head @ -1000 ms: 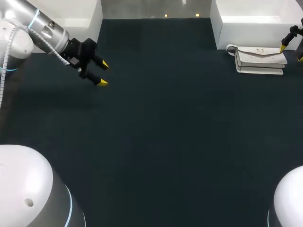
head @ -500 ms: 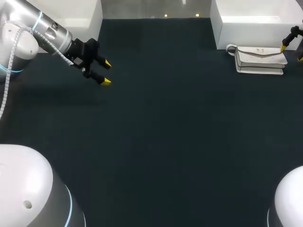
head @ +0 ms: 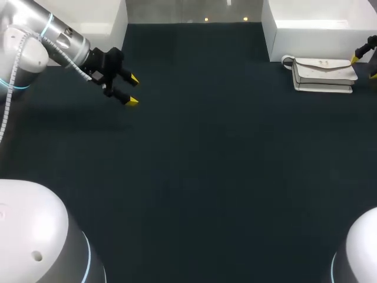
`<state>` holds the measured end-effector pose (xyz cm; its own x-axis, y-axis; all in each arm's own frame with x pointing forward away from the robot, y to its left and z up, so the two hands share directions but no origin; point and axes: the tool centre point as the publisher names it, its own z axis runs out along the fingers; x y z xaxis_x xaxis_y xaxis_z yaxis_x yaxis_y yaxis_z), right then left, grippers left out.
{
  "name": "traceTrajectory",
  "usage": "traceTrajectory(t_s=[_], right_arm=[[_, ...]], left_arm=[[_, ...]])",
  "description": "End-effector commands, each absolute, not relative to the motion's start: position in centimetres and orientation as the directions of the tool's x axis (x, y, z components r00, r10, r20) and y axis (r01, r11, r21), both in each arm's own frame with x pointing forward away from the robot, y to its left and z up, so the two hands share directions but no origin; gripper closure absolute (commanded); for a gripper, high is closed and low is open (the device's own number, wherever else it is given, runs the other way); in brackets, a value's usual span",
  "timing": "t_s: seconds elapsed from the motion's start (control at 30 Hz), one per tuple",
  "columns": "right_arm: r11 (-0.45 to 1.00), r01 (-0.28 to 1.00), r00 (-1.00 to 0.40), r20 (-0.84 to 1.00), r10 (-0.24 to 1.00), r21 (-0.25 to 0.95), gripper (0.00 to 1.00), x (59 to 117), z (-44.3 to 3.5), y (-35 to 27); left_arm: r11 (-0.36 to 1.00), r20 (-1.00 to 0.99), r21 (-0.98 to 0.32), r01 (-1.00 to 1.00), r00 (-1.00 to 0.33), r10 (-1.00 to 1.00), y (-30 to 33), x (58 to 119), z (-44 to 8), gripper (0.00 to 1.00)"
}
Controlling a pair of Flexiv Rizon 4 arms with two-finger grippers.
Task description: Pick up the bag, open it, inspect its contents, close it, and place it on the opposite side
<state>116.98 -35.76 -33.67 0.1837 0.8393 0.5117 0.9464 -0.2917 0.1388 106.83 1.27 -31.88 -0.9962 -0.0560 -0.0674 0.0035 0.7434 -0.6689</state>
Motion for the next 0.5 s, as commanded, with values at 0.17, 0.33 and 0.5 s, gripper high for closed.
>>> traceTrajectory(t_s=[0.17,0.33,0.5], right_arm=[[-0.123,0.985,0.171,0.623,0.763,-0.119,0.03,118.6,-35.5,-36.0],[-0.108,0.987,0.162,0.659,0.734,-0.123,0.12,119.0,-35.9,-35.6],[-0.105,0.987,0.16,0.686,0.71,-0.121,0.25,119.2,-36.0,-35.4]], left_arm=[[0.741,-0.068,-0.671,0.005,-0.996,-0.056,1.3,106.9,-32.0,0.0],[0.741,-0.068,-0.671,0.005,-0.996,-0.056,1.3,106.9,-32.0,0.0],[0.741,-0.068,-0.671,0.005,-0.996,-0.056,1.3,106.9,-32.0,0.0]])
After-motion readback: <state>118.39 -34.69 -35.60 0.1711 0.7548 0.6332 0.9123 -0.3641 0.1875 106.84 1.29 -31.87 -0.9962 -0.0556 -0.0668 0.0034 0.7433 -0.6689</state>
